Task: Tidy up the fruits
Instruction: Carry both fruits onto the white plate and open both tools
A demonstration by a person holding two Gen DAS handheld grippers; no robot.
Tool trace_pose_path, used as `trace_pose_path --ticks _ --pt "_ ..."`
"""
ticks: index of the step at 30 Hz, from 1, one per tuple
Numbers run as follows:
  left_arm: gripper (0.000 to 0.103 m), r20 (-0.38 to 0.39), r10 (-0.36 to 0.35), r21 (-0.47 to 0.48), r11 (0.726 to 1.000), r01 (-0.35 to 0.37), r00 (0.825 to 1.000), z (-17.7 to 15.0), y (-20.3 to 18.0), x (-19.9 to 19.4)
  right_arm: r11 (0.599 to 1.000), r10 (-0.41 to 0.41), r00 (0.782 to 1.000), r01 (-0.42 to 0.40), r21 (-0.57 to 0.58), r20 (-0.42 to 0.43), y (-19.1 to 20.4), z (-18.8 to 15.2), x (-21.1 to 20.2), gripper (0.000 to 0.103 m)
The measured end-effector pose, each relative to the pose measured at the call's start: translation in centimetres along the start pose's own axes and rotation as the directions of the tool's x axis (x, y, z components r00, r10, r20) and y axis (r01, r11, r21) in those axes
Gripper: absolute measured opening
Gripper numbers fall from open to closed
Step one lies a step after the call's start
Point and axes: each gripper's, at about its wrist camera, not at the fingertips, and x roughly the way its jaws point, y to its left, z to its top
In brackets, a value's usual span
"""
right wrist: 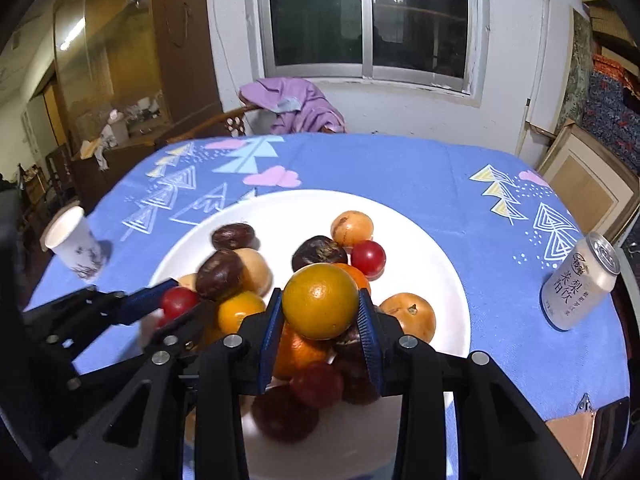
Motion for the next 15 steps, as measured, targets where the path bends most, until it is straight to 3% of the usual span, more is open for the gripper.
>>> trace_pose_path --ticks 2,4,5,7,10,15 --pt "0.057 0.013 0.016 -0.002 1.0 -0.016 1.0 -0.1 -0.1 0.0 1.0 -0.016 1.0 0.016 -0.006 0.005 0.2 -0.3 -0.1 0.037" --pt "0.06 0.022 0.01 -0.007 1.0 -0.01 1.0 -0.3 -0.2 -0.4 1.0 -0.013 1.0 0.013 -0.004 0.009 0.3 -0.4 -0.5 0.049" --pt "0.06 0.025 0.013 -0.005 1.0 -0.013 1.0 -0.5 -0.3 -0.7 1.0 -0.019 1.0 0.018 0.002 0.021 0.1 -0.6 -1.0 0.06" --pt "0.061 0.04 0.02 0.004 1.0 -0.02 0.999 -0.9 -0.5 -1.8 1.0 -0.025 0.998 0.025 0.014 0.054 -0.1 -1.0 -2.6 0.061" --pt "0.076 0.077 0.042 -0.001 0.999 -0.042 0.996 -1.7 -0.6 -4.1 0.999 -0.009 0.997 0.005 0.043 0.083 -0.5 -2.2 -5.2 0.061" --pt "0.091 0.137 0.065 -0.011 0.998 -0.064 0.988 -4.3 -0.8 -9.1 0.994 0.021 0.992 -0.034 0.101 0.128 -1.0 -6.4 -10.1 0.074"
